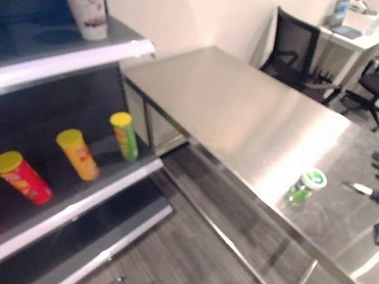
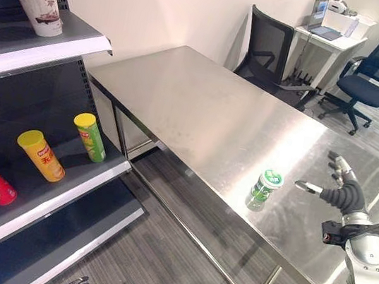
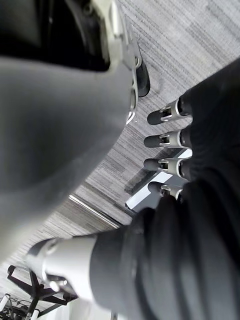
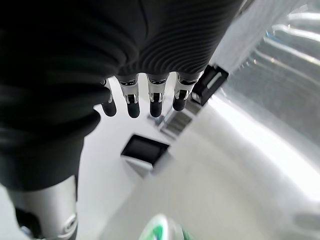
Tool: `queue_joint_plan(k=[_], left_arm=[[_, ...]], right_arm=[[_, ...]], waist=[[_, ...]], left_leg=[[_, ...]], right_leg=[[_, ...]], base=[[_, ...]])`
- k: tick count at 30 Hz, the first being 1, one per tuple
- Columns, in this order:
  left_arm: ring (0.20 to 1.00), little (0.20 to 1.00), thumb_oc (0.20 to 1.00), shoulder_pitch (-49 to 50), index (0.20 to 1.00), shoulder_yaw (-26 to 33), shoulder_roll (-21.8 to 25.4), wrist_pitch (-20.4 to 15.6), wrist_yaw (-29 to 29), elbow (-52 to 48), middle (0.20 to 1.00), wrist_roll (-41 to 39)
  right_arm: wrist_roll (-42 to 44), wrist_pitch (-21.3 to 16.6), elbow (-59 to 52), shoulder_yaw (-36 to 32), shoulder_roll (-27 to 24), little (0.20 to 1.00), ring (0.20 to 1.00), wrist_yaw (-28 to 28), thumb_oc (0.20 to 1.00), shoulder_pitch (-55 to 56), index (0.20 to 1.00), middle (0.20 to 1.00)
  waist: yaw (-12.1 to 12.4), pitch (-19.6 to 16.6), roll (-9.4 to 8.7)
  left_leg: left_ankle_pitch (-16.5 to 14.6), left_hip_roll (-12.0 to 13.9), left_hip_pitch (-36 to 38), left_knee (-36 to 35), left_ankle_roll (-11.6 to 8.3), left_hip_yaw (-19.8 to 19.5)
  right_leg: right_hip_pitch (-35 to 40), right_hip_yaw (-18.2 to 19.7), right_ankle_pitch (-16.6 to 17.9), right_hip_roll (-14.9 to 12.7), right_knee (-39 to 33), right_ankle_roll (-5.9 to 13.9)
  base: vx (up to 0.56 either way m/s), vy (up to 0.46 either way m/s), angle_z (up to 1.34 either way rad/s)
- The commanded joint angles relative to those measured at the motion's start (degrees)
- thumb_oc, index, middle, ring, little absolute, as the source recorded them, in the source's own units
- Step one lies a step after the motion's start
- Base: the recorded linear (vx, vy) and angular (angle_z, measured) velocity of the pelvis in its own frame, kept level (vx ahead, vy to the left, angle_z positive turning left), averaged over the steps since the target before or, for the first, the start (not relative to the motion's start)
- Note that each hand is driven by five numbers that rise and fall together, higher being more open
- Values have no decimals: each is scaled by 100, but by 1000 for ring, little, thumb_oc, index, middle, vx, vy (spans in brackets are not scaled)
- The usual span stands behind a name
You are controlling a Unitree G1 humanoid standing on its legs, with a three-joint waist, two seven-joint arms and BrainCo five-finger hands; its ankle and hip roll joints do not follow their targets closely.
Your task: Put the goods on the table back onto the shelves and tidy them up.
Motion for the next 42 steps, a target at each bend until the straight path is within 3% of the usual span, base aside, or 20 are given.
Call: queue_joint_plan(k=[1,18,35,39,40,42], left_arm=[[1000,1000,1000,-259,1000,102,266,-100,30,58,1000,202],[1000,1000,1000,-101,1000,-43,359,-120,-34,-134,1000,175],[1000,1000,1000,-172,1000,-166,372,-142,-19,-24,1000,206],[1000,1000,1000,-188,1000,-129,372,-156,0,6,1000,212],[1000,1000,1000,-197,1000,-125,377,-154,1,0,1000,211],[1000,1000,1000,-212,1000,-111,372,-161,5,27,1000,215]], right_arm=[[-64,-125,53,-42,-314,1000,1000,75,1000,-155,1000,1000],[-325,-378,658,180,-556,1000,1000,38,1000,-397,1000,1000],[-809,-143,686,724,-831,1000,1000,532,1000,-200,1000,1000],[-937,-175,714,696,-792,1000,1000,434,1000,-143,1000,1000],[-993,-166,688,691,-778,843,843,410,843,-158,843,843],[-1142,-160,700,652,-734,200,200,261,200,-182,200,200]], waist=[[137,-27,-181],[394,26,-21],[447,68,-58],[448,68,-59],[455,74,-58],[457,73,-54]], left_leg=[[202,8,4,63,-126,297],[274,44,-143,10,-214,26],[269,63,-130,10,-242,-84],[251,54,-124,10,-229,-64],[250,51,-123,10,-227,-56],[246,47,-118,10,-226,-47]], right_leg=[[185,-300,44,-253,19,199],[230,-609,-25,-242,19,185],[360,-800,-74,-231,19,157],[352,-804,-69,-237,19,163],[349,-801,-68,-237,19,163],[342,-791,-60,-243,19,170]], base=[[22,-18,10],[16,-9,13],[6,-1,5],[0,0,0],[0,0,0],[0,0,0]])
